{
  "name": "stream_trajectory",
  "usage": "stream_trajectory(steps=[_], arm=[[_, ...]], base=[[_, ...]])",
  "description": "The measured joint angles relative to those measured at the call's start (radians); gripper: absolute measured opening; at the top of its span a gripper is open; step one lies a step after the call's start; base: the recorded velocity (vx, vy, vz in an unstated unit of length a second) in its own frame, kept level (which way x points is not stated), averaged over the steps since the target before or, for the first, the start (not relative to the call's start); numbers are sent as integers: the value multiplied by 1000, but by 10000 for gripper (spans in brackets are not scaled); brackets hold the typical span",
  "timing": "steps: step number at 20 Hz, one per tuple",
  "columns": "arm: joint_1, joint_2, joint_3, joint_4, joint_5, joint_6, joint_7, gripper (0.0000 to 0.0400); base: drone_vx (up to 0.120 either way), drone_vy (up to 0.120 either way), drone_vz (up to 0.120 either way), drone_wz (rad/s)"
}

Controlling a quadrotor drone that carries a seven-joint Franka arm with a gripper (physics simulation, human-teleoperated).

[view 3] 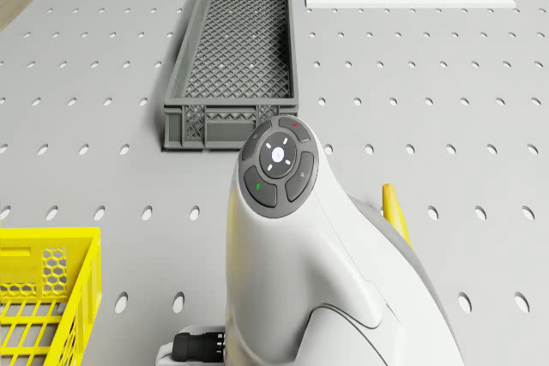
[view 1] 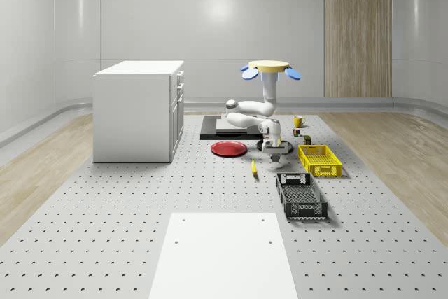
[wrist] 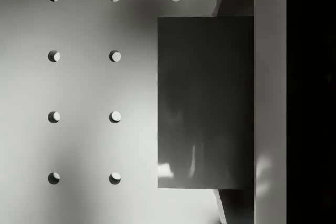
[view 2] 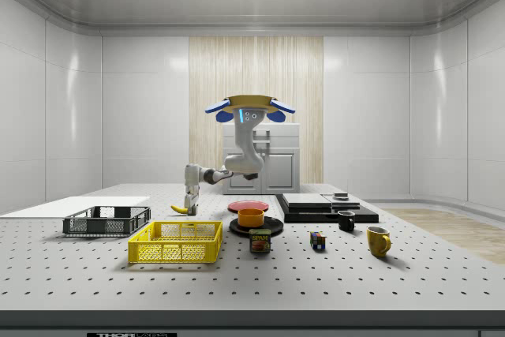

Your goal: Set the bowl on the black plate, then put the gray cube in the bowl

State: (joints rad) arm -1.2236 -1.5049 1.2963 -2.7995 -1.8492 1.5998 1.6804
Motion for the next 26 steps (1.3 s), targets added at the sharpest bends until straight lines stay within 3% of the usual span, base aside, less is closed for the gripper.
stream_trajectory(steps=[6, 12, 17, 20, 26], arm=[[1, -5, 28, -6, 28, -5, 2, 250], [0, -12, 36, -7, 38, -3, 3, 250], [-1, -17, 39, -7, 42, 2, 4, 250], [-2, -20, 39, -7, 43, 4, 5, 250], [-3, -25, 40, -7, 46, 9, 6, 250]], base=[[-107, 113, 113, 0], [-107, 120, 0, 0], [0, 0, 0, 0], [0, 0, 107, 0], [-113, 0, 107, 0]])
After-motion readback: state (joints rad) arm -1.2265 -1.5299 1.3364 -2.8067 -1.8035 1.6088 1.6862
